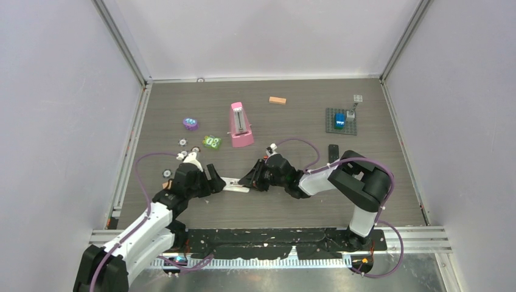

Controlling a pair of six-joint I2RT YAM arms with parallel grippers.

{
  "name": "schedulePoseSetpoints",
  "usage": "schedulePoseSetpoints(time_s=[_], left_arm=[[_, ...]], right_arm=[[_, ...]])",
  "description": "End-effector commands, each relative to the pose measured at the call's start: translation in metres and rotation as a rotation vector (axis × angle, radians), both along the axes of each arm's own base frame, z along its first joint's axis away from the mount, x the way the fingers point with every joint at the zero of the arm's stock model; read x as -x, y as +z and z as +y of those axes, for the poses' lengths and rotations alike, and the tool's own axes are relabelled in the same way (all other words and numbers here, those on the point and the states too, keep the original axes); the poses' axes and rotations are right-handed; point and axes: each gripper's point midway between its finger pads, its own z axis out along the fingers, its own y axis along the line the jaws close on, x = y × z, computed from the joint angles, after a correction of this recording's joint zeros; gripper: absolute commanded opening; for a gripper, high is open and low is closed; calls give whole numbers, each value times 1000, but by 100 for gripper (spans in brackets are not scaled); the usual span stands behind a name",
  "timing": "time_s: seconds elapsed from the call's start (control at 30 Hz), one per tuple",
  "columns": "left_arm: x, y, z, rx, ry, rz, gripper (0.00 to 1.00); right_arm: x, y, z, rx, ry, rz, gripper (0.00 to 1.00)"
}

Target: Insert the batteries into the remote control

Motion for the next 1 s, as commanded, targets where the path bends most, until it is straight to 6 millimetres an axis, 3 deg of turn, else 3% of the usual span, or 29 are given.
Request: schedulePoseSetpoints(time_s=[0.0, 0.37, 0.53, 0.83, 0.97], left_arm=[[-10, 12, -7, 39, 0, -29, 77], [-15, 19, -3, 32, 31, -47, 79], [-15, 20, -3, 32, 30, -51, 80], [-15, 21, -3, 31, 29, -52, 80], [-16, 21, -3, 31, 31, -54, 80]], right_arm=[[3, 0, -4, 33, 9, 10, 32], [-1, 24, 7, 82, 74, -7, 42], [-4, 23, 3, 147, 90, -13, 47], [-6, 27, -2, 206, 103, -40, 68], [-7, 34, -3, 218, 108, -46, 70]])
